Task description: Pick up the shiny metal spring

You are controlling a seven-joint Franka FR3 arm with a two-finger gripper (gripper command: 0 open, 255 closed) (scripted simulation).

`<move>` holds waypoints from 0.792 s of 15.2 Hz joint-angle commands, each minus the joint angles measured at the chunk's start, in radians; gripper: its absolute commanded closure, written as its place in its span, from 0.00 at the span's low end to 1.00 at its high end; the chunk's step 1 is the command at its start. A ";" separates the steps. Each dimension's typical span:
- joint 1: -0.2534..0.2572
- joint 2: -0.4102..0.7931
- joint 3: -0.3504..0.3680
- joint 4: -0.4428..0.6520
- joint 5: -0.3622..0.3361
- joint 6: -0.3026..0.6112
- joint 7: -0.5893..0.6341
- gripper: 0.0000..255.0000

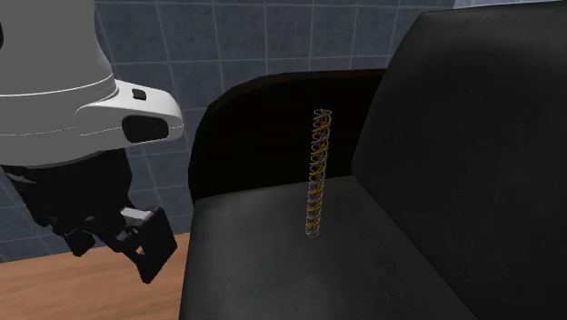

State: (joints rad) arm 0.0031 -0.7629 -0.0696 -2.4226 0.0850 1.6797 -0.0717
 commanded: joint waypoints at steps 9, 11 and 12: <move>-0.015 0.171 -0.101 0.006 -0.027 0.298 -0.146 0.00; -0.013 0.222 -0.128 0.022 -0.022 0.367 -0.185 0.00; -0.011 0.249 -0.142 0.031 -0.017 0.400 -0.205 0.00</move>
State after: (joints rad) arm -0.0081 -0.5331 -0.1979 -2.3984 0.0656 2.0478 -0.2562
